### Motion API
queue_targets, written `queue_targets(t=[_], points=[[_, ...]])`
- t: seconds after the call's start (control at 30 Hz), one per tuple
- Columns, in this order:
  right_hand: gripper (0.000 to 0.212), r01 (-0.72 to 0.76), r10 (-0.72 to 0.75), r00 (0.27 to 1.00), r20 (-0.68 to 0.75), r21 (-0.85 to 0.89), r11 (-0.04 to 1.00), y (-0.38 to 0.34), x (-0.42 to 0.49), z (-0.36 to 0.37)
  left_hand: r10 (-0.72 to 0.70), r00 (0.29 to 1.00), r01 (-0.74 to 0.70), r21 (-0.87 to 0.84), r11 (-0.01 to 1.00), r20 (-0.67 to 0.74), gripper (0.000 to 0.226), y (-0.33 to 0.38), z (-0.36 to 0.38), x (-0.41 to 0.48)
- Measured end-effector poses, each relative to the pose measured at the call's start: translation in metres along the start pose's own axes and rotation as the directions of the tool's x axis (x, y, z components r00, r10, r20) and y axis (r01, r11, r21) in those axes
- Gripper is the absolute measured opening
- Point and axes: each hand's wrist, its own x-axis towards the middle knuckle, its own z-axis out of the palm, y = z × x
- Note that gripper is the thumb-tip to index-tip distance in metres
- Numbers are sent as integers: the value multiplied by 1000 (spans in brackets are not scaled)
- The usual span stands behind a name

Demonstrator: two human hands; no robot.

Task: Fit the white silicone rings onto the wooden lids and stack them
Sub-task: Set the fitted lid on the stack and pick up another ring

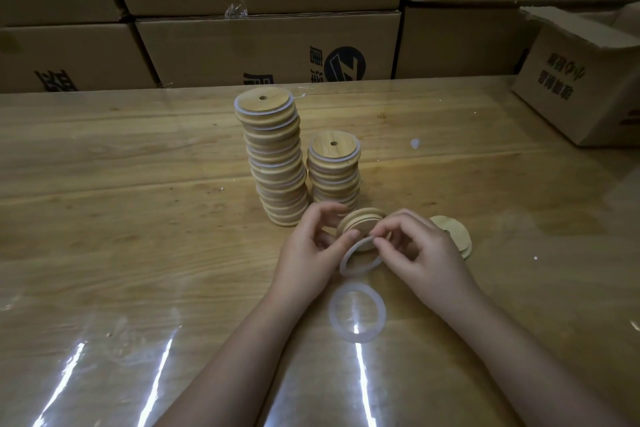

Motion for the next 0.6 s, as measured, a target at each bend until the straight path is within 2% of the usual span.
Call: queue_targets(t=[0.13,0.27,0.37,0.5,0.6], points=[[5,-12,11,993,-113,-8,1000,2,1,3,65,998,-65,61,996,-2,22,-2,-1,-1],[6,-16,19,990,-139,23,1000,5,0,6,136,991,-136,98,986,12,11,1,1,-3],[4,-7,18,984,-176,66,998,8,0,6,164,986,-165,87,982,20,21,0,1,-4],[11,-19,32,981,-192,70,997,10,1,7,260,965,-256,199,946,5,7,-1,1,-5],[12,-15,26,981,-192,60,998,10,1,6,277,961,-265,226,937,-21,2,-2,2,-4]])
